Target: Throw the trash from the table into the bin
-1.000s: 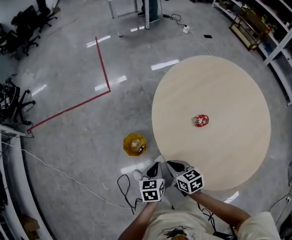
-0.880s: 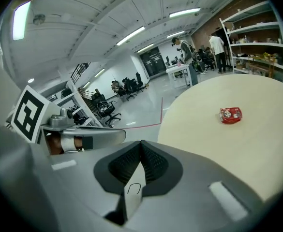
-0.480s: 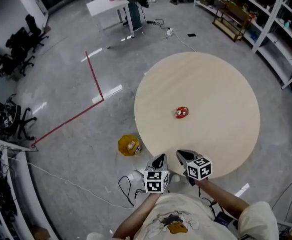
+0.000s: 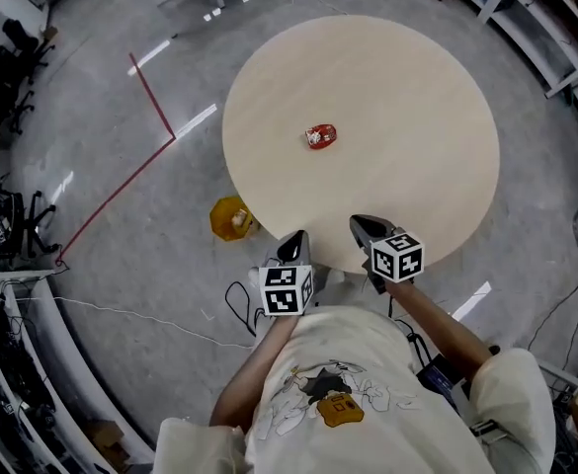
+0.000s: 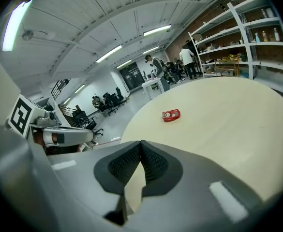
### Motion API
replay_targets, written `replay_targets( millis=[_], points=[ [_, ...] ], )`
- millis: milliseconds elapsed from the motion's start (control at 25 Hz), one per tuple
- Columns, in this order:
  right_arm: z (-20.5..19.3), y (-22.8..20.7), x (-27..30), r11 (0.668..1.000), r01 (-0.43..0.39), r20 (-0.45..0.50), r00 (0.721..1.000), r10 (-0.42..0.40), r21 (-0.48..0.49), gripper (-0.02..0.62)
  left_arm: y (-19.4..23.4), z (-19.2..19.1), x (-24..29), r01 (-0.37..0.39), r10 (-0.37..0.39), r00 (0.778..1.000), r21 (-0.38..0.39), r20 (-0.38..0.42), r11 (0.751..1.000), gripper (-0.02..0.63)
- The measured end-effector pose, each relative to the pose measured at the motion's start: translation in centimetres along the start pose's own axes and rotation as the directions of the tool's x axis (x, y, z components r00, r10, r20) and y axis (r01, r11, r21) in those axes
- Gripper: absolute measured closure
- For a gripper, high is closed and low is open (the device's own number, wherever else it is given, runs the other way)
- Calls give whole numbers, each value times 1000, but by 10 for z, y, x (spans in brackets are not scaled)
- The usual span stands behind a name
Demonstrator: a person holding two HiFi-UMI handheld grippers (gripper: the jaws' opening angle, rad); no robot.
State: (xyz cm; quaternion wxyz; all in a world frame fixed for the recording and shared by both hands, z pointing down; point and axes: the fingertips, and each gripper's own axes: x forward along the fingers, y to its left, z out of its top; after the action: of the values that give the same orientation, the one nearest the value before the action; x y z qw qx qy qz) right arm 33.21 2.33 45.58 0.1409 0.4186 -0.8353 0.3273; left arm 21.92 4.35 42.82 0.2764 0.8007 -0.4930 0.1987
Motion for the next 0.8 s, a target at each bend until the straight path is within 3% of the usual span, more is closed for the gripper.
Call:
replay_targets(
  millis=[240,520,640,800],
  points=[
    [5,-20,-18,999,36,7,999,-36,-2,589,-14,4,-1,-7,7,1000,-7,-8,1000,600],
    [18,-30,1,998,-10,3,1000,10,-57,588,-13,1,14,-13,13,999,-4,-38,1000,600],
    [27,-33,11,998,-34,9,999,34,-44,486,-10,4,20,6,-6,999,-6,-49,1000,600],
    [48,-39,32,993,0,13,1000,2,-115,380,-3,11,32,55,-54,997,13,-60,998,600]
  ],
)
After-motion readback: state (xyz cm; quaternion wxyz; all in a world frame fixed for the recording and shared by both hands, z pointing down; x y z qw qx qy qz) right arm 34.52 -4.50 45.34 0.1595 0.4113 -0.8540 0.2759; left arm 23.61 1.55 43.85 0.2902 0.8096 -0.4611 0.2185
